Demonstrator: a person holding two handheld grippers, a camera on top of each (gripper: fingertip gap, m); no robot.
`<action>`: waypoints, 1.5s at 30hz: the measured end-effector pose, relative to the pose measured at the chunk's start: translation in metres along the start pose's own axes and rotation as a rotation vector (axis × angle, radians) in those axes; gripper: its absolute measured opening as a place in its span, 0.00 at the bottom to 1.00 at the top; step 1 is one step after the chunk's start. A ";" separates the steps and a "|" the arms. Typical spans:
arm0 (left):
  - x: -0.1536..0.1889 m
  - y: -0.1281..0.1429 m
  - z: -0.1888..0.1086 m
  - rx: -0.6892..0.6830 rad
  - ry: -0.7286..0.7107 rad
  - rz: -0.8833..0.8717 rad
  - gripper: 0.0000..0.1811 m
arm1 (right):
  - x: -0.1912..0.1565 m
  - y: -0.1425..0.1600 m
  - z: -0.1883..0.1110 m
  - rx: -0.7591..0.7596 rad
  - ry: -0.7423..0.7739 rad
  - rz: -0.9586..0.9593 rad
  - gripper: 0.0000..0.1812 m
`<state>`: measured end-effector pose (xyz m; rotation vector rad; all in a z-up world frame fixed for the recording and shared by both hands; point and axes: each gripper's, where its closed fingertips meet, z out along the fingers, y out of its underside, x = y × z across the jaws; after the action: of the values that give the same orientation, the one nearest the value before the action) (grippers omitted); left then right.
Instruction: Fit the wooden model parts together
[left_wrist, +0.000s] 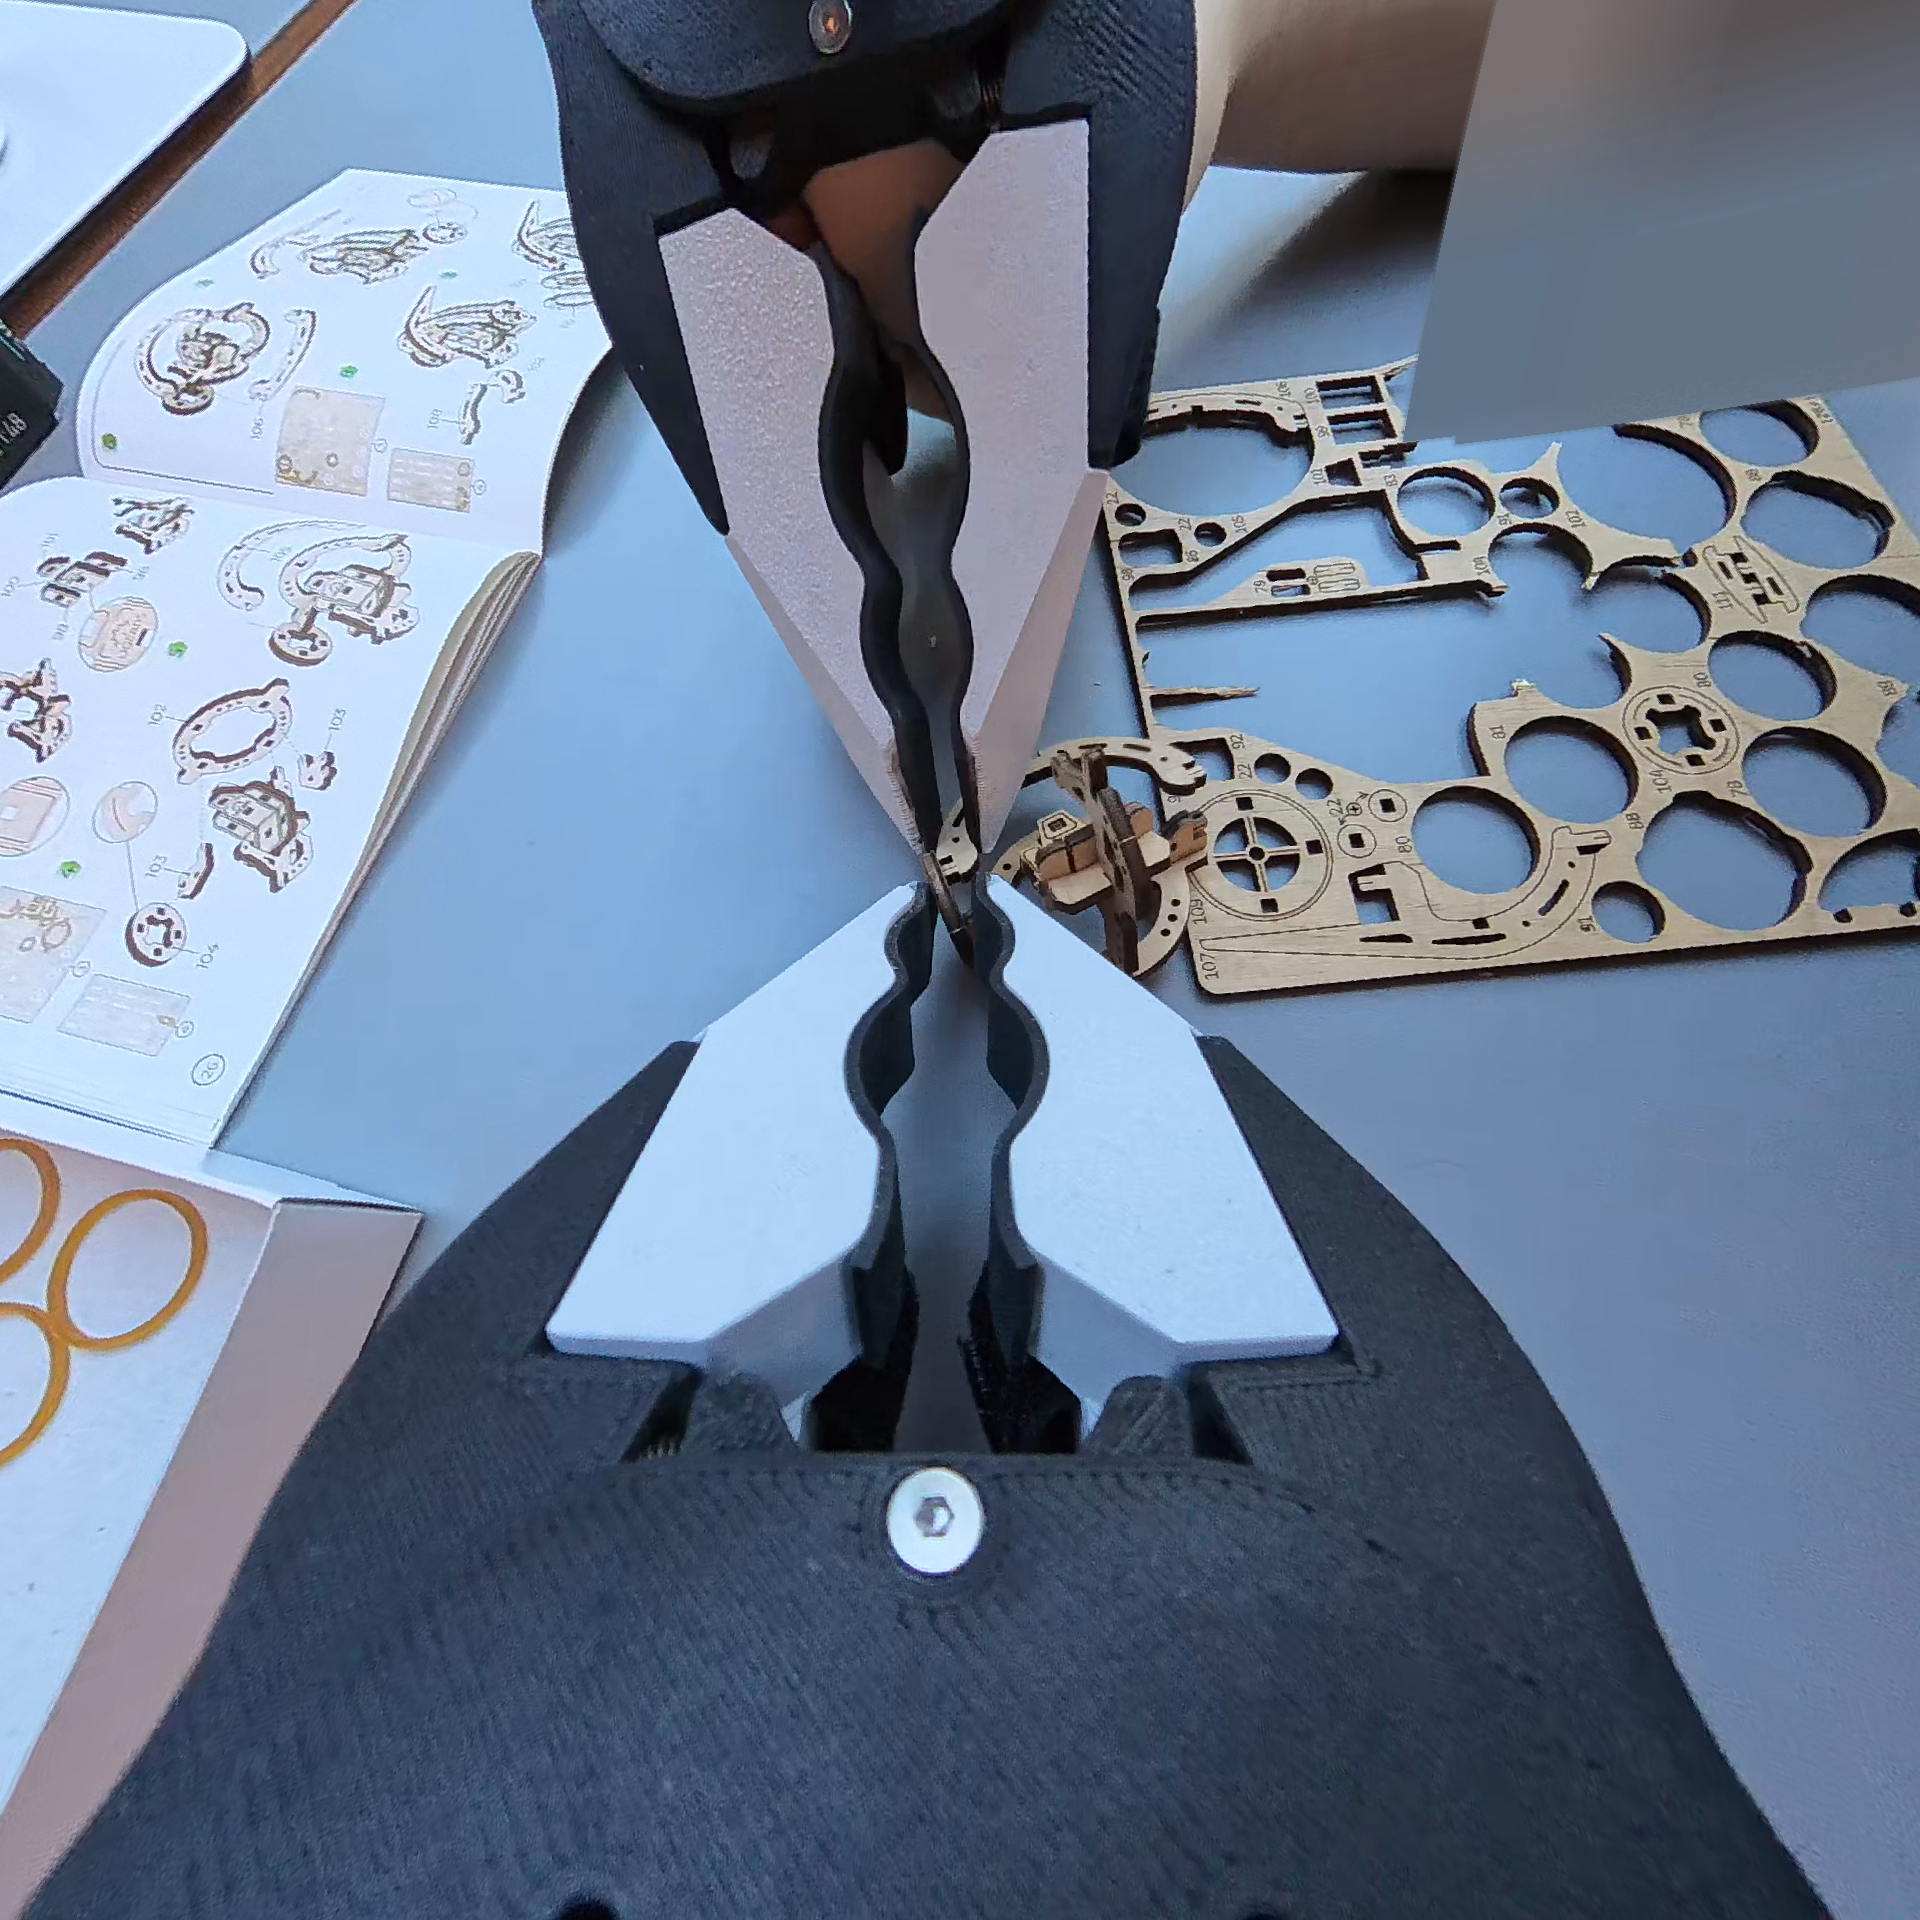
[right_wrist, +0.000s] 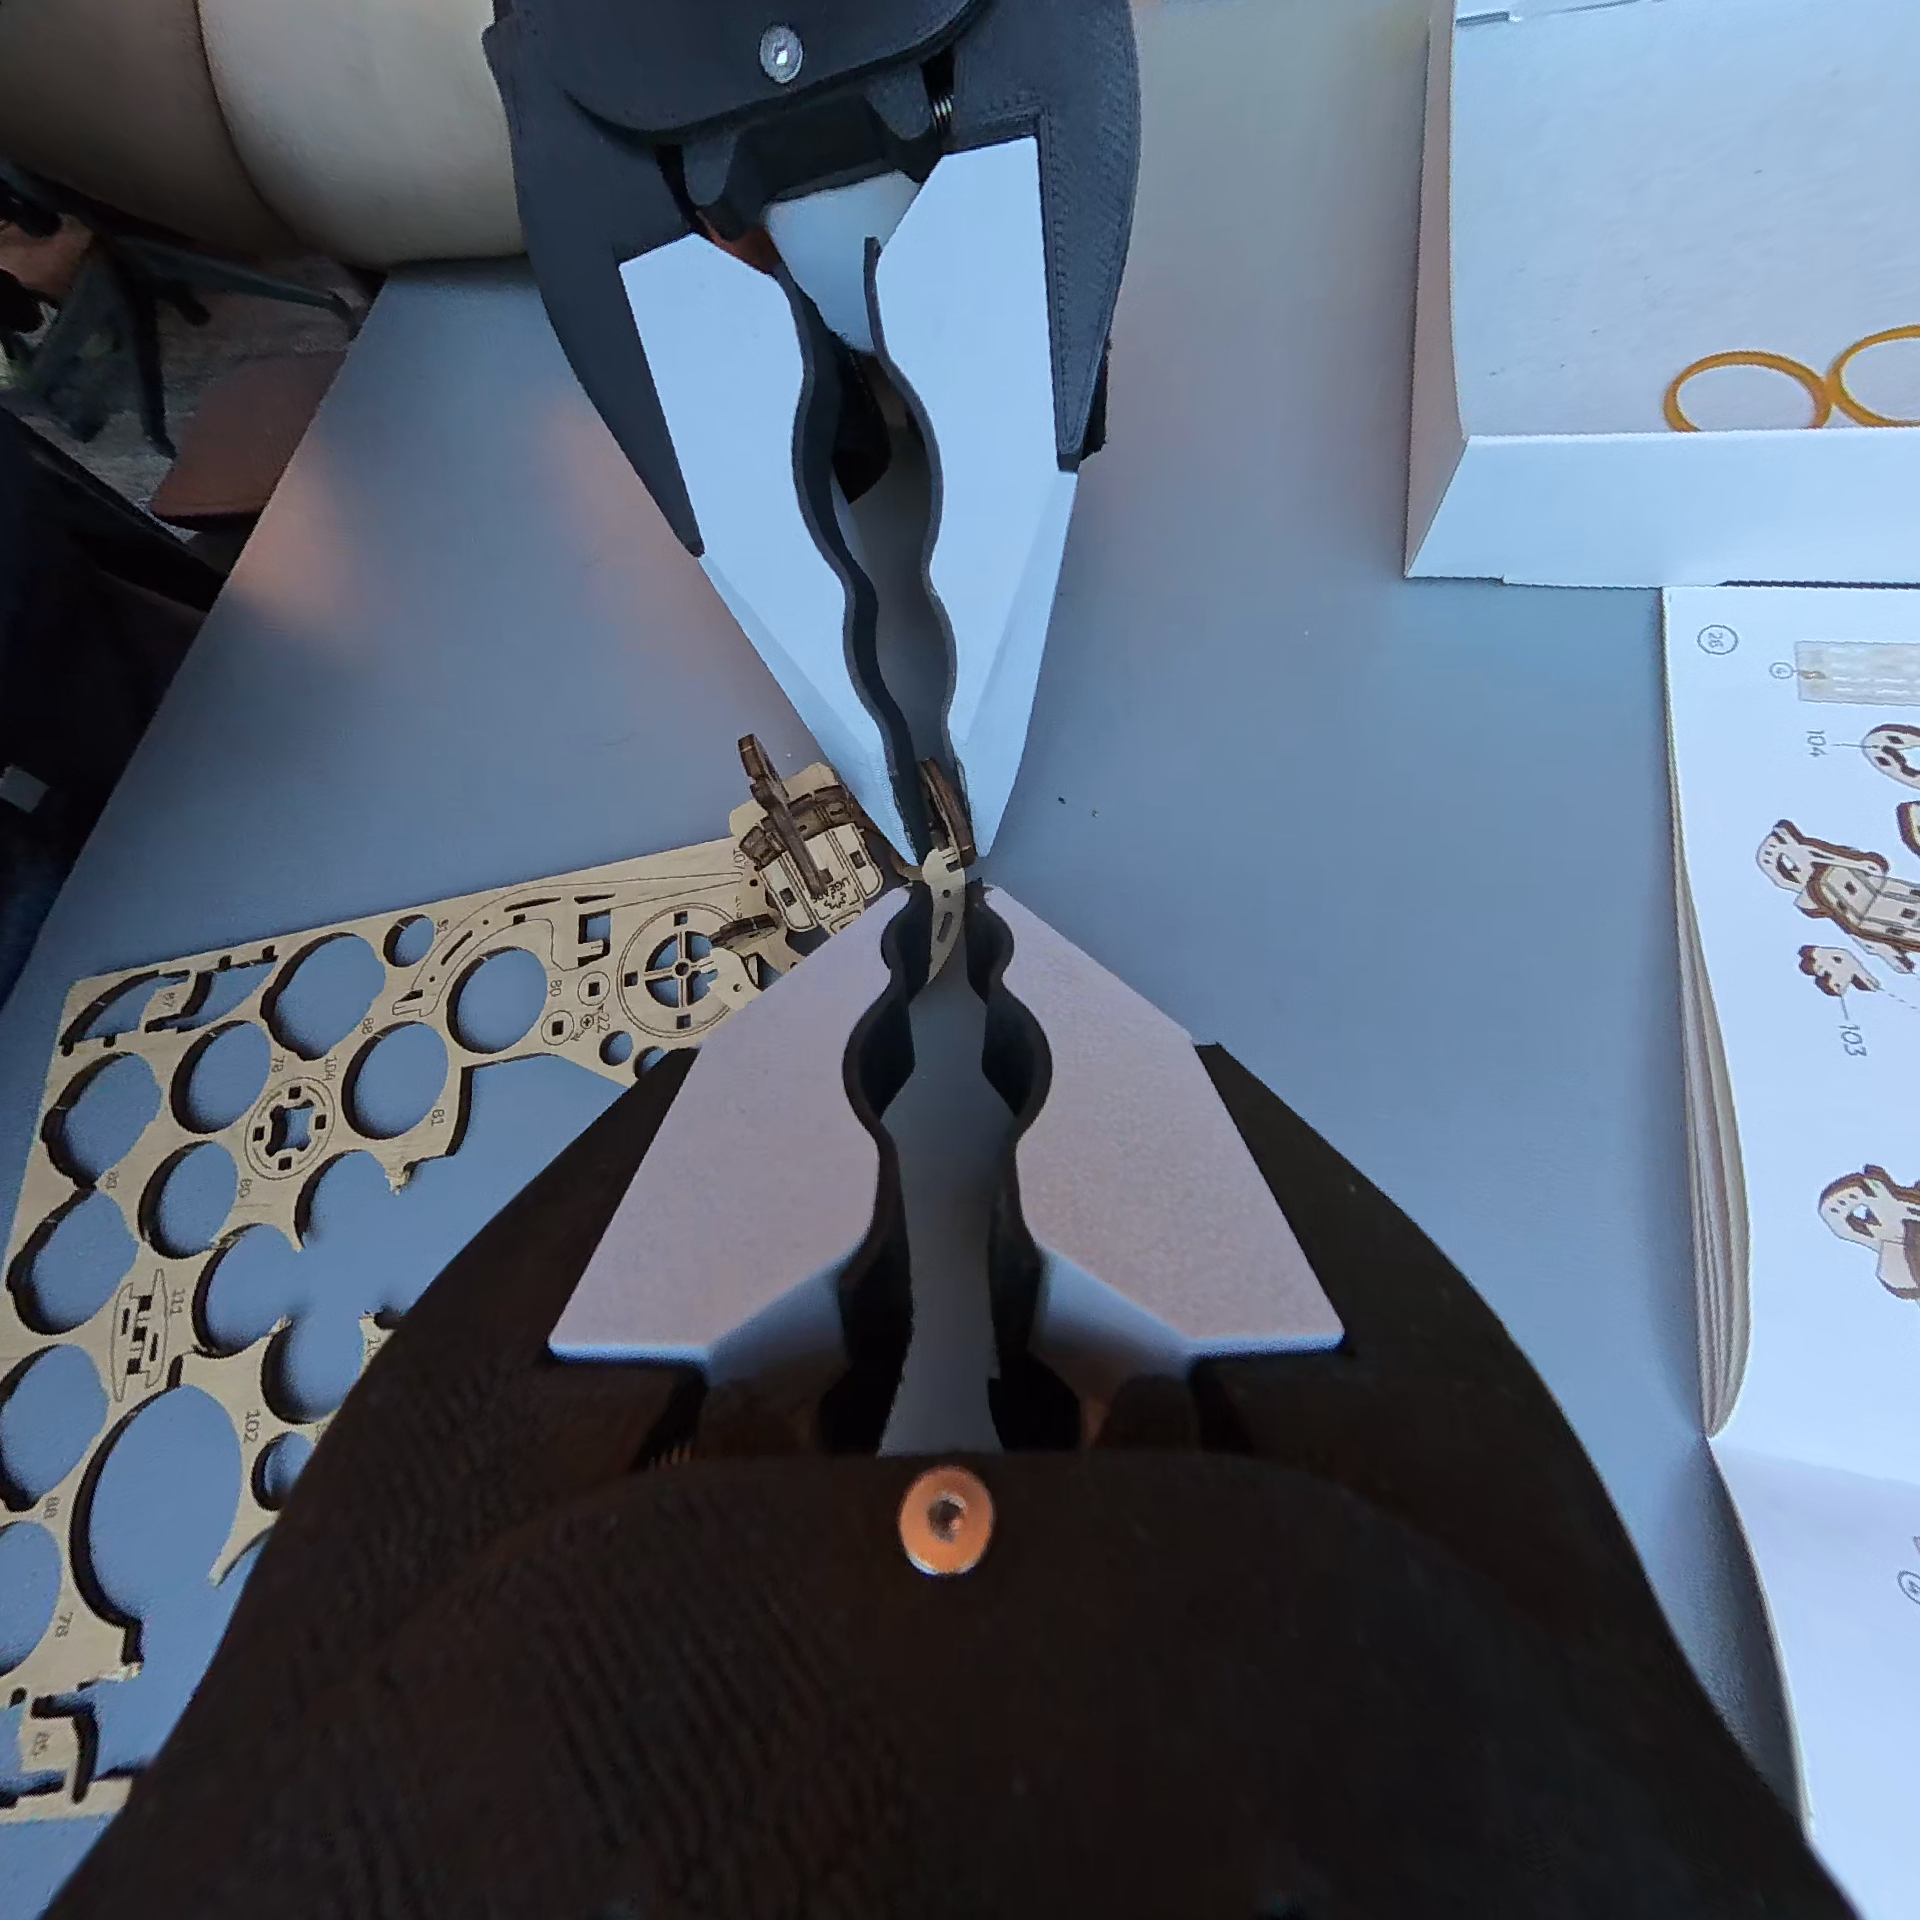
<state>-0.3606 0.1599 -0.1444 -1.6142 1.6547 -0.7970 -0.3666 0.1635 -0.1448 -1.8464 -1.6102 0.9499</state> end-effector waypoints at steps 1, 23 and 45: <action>-0.001 0.000 0.000 0.000 -0.003 -0.003 0.03 | 0.001 0.000 0.000 -0.004 0.008 0.000 0.03; -0.005 0.000 0.001 -0.016 -0.035 -0.016 0.03 | 0.005 0.000 -0.001 -0.092 0.122 -0.001 0.03; -0.008 -0.003 0.001 -0.076 -0.099 0.074 0.03 | 0.007 0.001 -0.005 -0.186 0.193 0.066 0.03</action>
<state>-0.3577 0.1673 -0.1425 -1.6078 1.6807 -0.6143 -0.3624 0.1708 -0.1436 -2.0585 -1.5720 0.6437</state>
